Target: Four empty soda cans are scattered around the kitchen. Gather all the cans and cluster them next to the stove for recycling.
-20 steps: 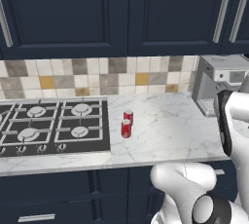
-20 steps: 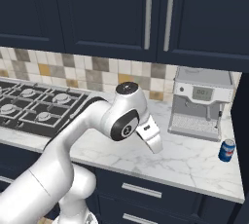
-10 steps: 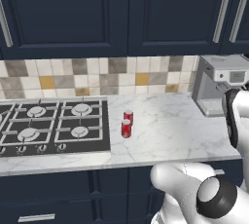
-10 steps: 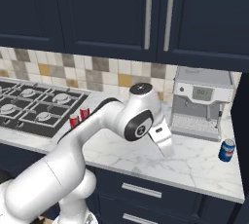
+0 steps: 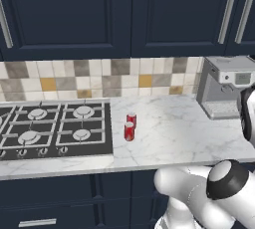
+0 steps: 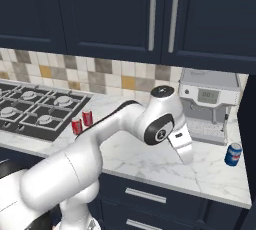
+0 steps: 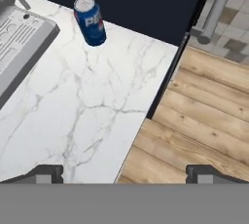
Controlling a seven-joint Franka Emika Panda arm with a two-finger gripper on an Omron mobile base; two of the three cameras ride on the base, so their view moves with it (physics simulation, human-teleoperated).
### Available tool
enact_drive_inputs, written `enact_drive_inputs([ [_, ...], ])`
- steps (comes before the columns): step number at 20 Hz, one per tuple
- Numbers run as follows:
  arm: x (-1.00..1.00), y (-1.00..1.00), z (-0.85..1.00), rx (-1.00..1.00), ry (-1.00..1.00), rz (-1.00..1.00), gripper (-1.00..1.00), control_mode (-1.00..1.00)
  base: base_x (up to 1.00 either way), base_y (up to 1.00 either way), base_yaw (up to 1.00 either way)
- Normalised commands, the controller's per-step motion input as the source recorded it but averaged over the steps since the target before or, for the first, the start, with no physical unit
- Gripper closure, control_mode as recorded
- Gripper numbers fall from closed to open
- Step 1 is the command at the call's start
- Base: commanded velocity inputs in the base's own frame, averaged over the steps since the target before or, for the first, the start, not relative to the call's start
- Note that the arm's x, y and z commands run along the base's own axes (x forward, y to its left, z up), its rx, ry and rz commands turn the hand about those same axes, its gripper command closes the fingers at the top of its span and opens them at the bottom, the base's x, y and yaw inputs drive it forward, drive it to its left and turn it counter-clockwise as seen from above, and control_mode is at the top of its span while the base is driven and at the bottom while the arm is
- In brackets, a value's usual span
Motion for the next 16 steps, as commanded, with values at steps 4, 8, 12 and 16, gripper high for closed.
enact_drive_inputs([
  [4,0.06,-0.39,-0.04,0.07,-0.03,-0.12,-1.00,-1.00,0.00,0.00,0.00],
  [8,0.14,-0.32,-0.09,0.06,-0.10,-0.11,-1.00,-1.00,0.00,0.00,0.00],
  [12,0.21,-0.27,-0.08,0.00,-0.19,-0.10,-1.00,-1.00,0.00,0.00,0.00],
  [16,0.24,-0.26,-0.09,-0.01,-0.14,-0.11,-1.00,-1.00,0.00,0.00,0.00],
])
